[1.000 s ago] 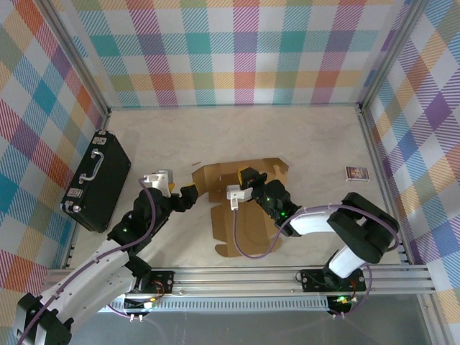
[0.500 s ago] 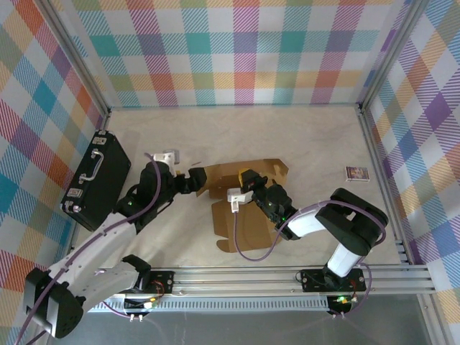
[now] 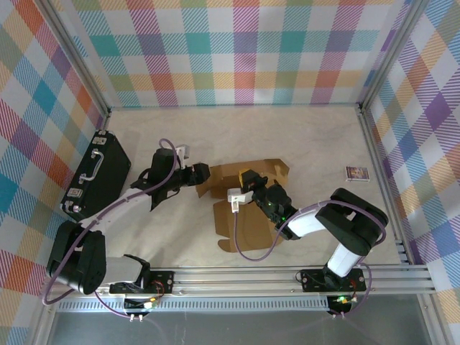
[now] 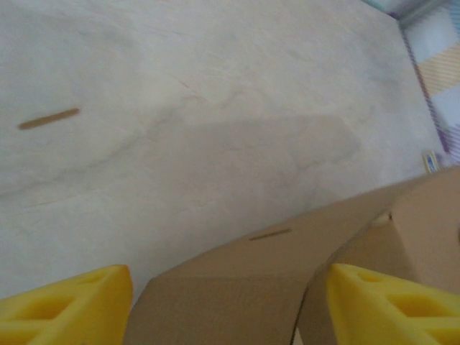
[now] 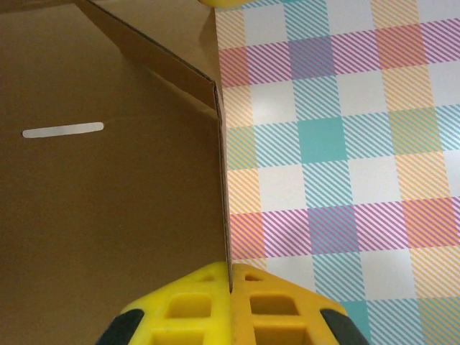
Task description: Fold the paper box
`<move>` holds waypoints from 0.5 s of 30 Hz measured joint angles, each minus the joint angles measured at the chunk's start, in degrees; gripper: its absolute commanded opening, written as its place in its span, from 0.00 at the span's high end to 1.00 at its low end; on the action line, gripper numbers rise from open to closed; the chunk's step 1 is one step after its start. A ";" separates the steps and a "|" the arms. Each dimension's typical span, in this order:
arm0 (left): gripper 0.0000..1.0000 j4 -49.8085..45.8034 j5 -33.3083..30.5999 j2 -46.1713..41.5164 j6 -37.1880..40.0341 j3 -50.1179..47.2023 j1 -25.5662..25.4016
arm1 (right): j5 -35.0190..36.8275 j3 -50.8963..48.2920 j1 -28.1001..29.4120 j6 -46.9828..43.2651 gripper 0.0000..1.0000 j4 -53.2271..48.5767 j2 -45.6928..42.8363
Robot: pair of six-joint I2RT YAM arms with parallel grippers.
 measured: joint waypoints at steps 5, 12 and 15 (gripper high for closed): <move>0.35 4.24 5.46 -1.18 -2.73 -5.66 0.00 | 0.13 0.04 0.00 0.15 1.00 0.00 0.09; 0.33 10.58 13.64 -1.18 -7.32 -8.31 -0.04 | 0.33 0.33 0.00 0.20 1.00 -0.24 0.11; 0.30 13.46 17.00 -1.18 -8.50 -8.31 -0.24 | 0.59 0.70 0.00 0.37 1.00 -0.66 0.11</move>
